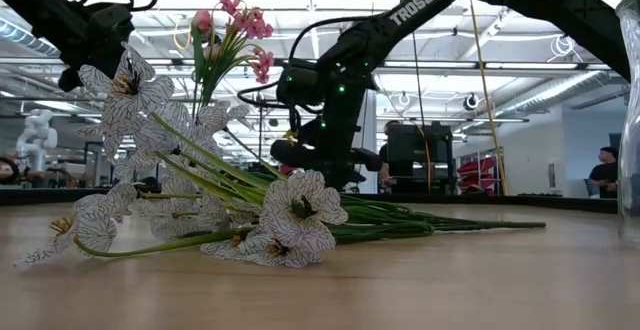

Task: Sort flowers into vase by color
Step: Put the red tulip into the transparent vase

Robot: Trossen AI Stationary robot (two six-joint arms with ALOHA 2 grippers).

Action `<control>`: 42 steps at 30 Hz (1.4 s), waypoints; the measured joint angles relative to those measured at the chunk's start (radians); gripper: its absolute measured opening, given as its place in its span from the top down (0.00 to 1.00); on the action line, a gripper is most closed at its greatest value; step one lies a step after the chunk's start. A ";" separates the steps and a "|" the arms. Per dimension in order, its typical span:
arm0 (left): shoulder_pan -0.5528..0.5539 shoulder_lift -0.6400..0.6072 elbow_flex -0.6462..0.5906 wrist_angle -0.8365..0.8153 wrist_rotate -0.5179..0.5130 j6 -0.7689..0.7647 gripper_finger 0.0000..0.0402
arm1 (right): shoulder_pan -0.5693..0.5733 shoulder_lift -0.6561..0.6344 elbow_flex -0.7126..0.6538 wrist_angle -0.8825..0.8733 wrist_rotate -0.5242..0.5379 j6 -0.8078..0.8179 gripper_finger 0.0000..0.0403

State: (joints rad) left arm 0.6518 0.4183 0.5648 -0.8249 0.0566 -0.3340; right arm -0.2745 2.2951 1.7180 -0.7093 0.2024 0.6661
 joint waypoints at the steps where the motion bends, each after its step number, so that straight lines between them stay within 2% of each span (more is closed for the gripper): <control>1: 0.000 0.000 0.000 0.000 0.000 0.000 0.65 | 0.005 0.000 0.000 -0.007 -0.002 -0.014 0.78; 4: 0.000 0.000 0.000 0.000 0.007 -0.003 0.65 | 0.017 0.000 0.000 -0.027 -0.042 -0.064 0.95; 7: 0.000 0.000 0.000 0.000 0.021 -0.048 0.65 | 0.030 -0.015 -0.002 -0.064 -0.077 -0.102 0.97; 11: 0.000 0.000 0.000 0.000 0.021 -0.052 0.65 | 0.072 -0.081 -0.015 -0.210 -0.104 -0.158 0.99; 13: 0.000 0.000 0.000 0.000 0.021 -0.052 0.65 | 0.096 -0.141 -0.016 -0.252 -0.068 -0.176 0.99; 18: 0.000 0.000 0.000 0.004 0.021 -0.141 0.65 | 0.165 -0.393 -0.030 -0.320 0.150 -0.175 1.00; 22: 0.000 0.000 0.000 0.004 0.021 -0.205 0.65 | 0.225 -0.617 -0.076 -0.329 0.234 -0.137 1.00; 28: 0.000 0.000 0.000 0.004 0.024 -0.211 0.65 | 0.353 -0.989 -0.213 -0.326 0.364 -0.005 1.00; 32: 0.000 0.000 0.000 0.004 0.043 -0.212 0.65 | 0.495 -1.232 -0.339 -0.309 0.496 0.141 1.00; 36: 0.000 0.000 0.000 0.004 0.048 -0.238 0.65 | 0.680 -1.420 -0.485 -0.226 0.647 0.265 1.00; 39: 0.000 0.000 0.000 0.004 0.050 -0.264 0.65 | 0.831 -1.505 -0.603 -0.087 0.755 0.288 1.00; 42: 0.000 0.000 0.000 0.004 0.062 -0.271 0.65 | 0.971 -1.538 -0.707 0.076 0.874 0.267 1.00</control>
State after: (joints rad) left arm 0.6519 0.4183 0.5648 -0.8211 0.1189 -0.6045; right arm 0.6969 0.7573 1.0107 -0.6337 1.0761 0.9332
